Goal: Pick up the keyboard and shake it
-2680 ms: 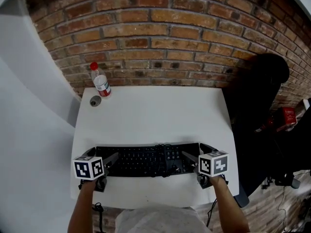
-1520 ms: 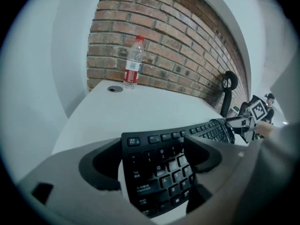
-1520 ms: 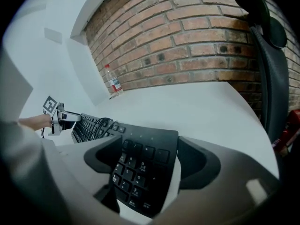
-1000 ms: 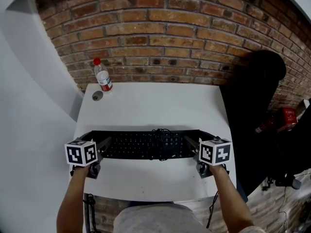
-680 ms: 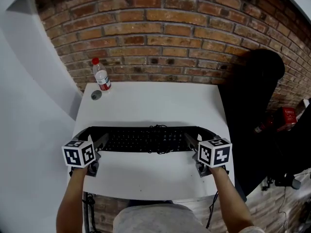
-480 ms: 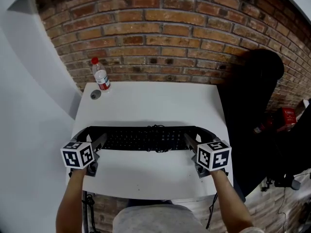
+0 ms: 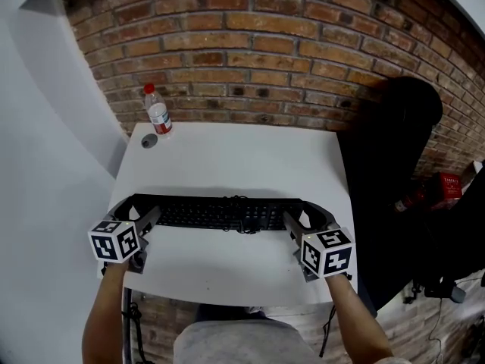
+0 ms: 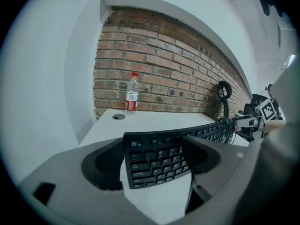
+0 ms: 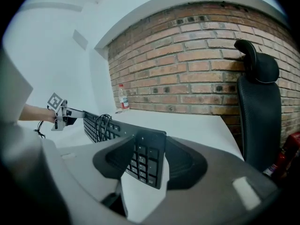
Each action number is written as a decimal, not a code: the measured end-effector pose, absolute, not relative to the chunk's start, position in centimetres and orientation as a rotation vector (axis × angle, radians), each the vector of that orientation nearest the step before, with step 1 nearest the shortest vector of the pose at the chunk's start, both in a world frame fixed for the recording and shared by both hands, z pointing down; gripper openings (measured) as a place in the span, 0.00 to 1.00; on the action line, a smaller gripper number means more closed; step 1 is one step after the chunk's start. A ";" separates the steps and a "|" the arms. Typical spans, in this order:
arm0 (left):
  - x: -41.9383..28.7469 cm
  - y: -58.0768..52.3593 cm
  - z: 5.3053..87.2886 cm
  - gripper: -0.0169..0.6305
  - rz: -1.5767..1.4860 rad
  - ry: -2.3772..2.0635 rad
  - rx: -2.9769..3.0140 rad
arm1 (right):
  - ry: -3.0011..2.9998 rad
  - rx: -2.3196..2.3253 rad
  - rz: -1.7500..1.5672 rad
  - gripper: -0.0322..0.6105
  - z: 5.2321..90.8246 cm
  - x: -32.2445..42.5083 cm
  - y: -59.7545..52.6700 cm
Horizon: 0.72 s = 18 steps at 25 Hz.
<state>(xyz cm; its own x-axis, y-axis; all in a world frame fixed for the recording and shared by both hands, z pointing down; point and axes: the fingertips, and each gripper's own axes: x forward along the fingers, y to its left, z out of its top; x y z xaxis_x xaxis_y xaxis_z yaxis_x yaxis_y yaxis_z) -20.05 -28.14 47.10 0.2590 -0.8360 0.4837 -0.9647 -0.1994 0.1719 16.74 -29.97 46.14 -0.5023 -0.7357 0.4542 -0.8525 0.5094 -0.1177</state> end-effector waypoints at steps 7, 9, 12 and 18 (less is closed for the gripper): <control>-19.9 -26.2 47.0 0.61 0.396 -1.655 2.080 | -2.438 1.273 0.432 0.38 45.9 16.9 -28.4; -19.9 -25.8 46.9 0.61 0.398 -1.657 2.078 | -2.444 1.257 0.411 0.38 45.8 16.9 -27.9; -19.9 -25.2 46.9 0.61 0.394 -1.663 2.076 | -2.449 1.246 0.380 0.38 45.8 16.8 -27.3; -19.8 -24.0 46.9 0.61 0.399 -1.647 2.085 | -2.427 1.255 0.332 0.38 45.8 17.0 -26.0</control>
<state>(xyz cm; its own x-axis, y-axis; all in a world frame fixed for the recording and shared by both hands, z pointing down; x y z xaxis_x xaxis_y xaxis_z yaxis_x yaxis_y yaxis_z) -19.80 -23.97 46.92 0.2448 -0.8377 0.4883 -0.9683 -0.1851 0.1679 16.97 -25.98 45.82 -0.5252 -0.7283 0.4401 -0.8197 0.5719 -0.0317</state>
